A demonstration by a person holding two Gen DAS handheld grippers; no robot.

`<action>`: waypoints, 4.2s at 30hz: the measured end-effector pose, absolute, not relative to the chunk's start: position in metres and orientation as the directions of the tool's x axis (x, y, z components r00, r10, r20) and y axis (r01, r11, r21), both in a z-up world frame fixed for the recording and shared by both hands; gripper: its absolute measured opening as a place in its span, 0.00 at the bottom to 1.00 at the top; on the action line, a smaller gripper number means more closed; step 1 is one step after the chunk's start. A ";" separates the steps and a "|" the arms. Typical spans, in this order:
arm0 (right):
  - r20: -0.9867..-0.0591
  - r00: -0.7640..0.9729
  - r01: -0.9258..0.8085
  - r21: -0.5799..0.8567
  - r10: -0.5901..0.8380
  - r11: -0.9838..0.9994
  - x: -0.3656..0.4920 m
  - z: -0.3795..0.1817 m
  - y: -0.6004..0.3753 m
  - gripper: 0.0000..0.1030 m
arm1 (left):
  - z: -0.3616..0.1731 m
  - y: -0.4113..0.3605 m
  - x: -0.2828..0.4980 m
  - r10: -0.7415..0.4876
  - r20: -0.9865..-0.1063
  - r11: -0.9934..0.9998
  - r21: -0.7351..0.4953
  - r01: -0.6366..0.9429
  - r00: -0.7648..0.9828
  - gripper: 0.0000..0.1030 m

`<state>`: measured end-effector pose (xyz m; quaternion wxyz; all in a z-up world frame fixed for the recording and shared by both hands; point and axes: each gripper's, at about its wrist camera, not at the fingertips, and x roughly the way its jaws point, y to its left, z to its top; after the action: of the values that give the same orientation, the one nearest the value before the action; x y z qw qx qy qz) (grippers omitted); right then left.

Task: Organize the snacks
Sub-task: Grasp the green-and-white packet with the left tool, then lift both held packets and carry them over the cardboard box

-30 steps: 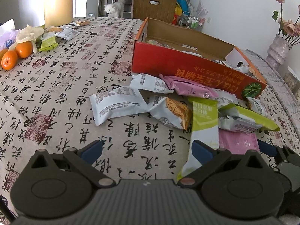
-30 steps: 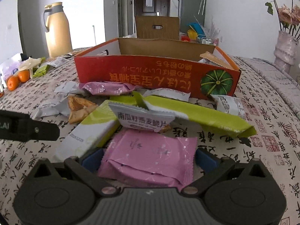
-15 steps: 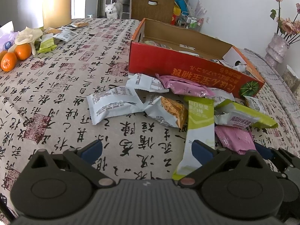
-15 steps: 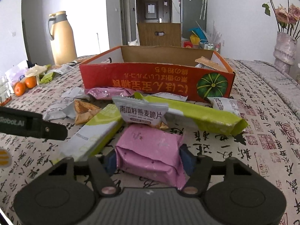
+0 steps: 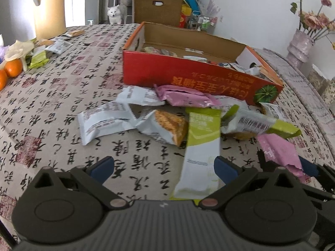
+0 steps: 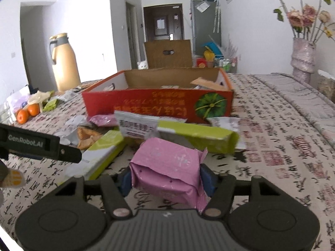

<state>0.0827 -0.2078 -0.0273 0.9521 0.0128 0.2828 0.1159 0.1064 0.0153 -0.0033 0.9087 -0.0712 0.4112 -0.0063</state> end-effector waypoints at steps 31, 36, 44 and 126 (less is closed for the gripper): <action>-0.514 0.837 -0.126 0.154 0.188 0.980 0.082 -0.033 -0.254 0.62 | -0.012 -0.034 0.130 -0.146 -0.754 0.988 -0.147 0.051 0.641 0.43; -0.510 0.838 -0.132 0.153 0.192 0.979 0.080 -0.031 -0.252 0.62 | -0.009 -0.034 0.126 -0.137 -0.741 0.990 -0.133 0.057 0.657 0.37; -0.505 0.841 -0.138 0.146 0.194 0.980 0.076 -0.028 -0.250 0.62 | -0.006 -0.031 0.118 -0.144 -0.727 0.989 -0.137 0.064 0.671 0.36; -0.452 0.865 -0.229 0.030 0.217 0.973 0.289 0.008 -0.194 0.62 | 0.036 -0.013 0.298 -0.093 -0.604 0.992 -0.124 0.022 0.791 0.35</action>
<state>0.2893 -0.1943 0.0082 0.9656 -0.0123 0.2327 0.1154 0.2975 -0.0125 0.0358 0.9448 -0.0552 0.3216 -0.0303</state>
